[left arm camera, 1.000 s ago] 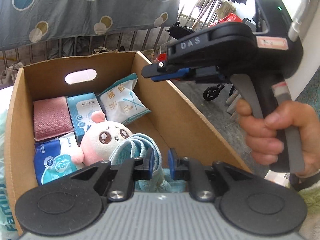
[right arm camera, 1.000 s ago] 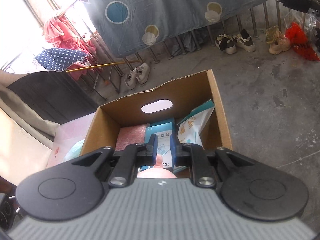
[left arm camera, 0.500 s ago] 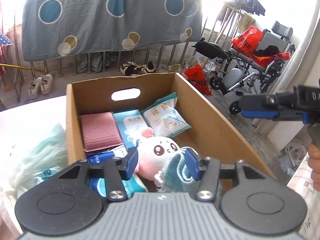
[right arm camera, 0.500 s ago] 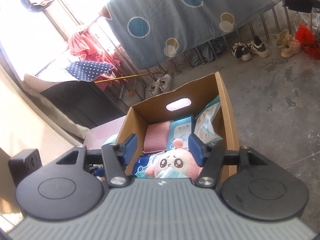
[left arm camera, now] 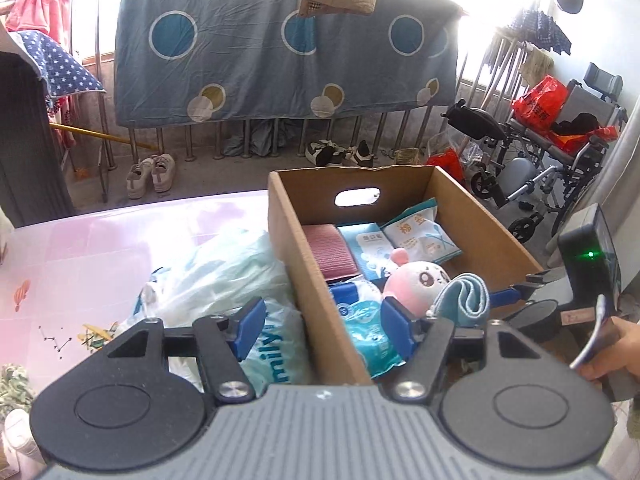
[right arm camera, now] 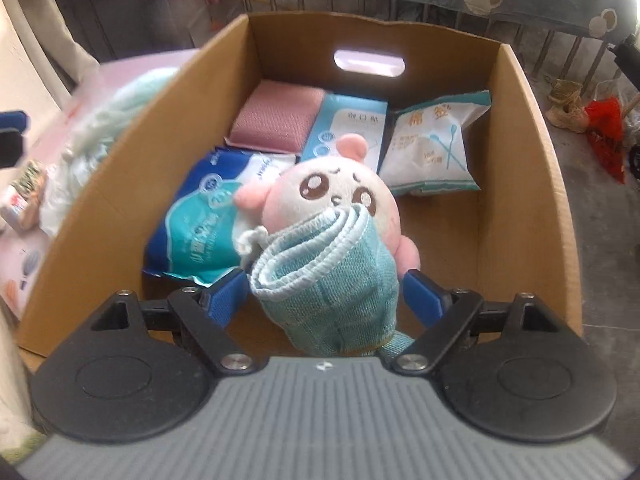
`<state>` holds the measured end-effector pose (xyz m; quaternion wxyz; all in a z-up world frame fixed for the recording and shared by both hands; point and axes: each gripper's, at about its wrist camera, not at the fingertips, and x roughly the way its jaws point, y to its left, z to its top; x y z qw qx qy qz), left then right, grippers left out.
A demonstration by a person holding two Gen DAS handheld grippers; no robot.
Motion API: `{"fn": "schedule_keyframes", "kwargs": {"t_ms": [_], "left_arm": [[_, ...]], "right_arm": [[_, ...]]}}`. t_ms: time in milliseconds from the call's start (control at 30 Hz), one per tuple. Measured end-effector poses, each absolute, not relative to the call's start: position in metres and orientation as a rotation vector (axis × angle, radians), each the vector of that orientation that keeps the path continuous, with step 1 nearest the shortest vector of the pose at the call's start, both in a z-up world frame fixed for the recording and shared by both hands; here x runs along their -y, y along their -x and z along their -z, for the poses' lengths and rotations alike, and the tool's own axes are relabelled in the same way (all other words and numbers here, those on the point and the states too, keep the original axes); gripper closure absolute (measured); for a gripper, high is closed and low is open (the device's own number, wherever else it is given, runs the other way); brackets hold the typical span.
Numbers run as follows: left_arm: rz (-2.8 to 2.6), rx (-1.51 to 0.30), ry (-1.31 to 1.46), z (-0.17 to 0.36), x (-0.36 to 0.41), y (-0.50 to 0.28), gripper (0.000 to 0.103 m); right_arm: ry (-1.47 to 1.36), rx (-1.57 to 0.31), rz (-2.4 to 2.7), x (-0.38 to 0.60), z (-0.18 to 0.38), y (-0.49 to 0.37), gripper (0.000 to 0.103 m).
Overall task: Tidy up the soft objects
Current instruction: 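Lower the teal towel into the box and open the right tool, then move the right tool back to the white yogurt cup on the table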
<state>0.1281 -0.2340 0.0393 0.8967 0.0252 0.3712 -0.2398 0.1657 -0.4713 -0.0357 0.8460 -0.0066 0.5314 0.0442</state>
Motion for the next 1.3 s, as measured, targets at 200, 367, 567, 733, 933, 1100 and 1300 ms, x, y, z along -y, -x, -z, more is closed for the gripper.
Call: {"fn": "schedule_keyframes", "kwargs": {"t_ms": [200, 367, 567, 733, 933, 1100, 1300], "left_arm": [[0.444, -0.761, -0.074, -0.038, 0.189, -0.113, 0.037], [0.371, -0.755, -0.09, -0.031, 0.152, -0.101, 0.037], [0.269, -0.78, -0.111, -0.014, 0.112, -0.087, 0.037], [0.2, -0.789, -0.116, -0.008, 0.085, -0.077, 0.037], [0.135, -0.766, -0.147, -0.006, 0.059, -0.059, 0.03], [0.105, -0.751, -0.149, -0.006, 0.041, -0.043, 0.026], [0.08, -0.732, -0.16, -0.005, 0.021, -0.023, 0.022]], "right_arm": [[-0.025, -1.126, -0.009, 0.48, 0.034, -0.161, 0.083], [-0.107, -1.051, 0.053, 0.508, 0.007, -0.157, 0.084], [-0.267, -1.007, 0.138, 0.539, -0.003, -0.176, 0.078], [-0.257, -0.993, 0.22, 0.54, 0.009, -0.187, 0.04], [-0.29, -0.92, 0.211, 0.531, -0.008, -0.166, 0.034], [-0.323, -0.834, 0.19, 0.513, -0.04, -0.123, 0.027], [-0.434, -0.745, 0.042, 0.469, -0.064, -0.083, 0.026]]}}
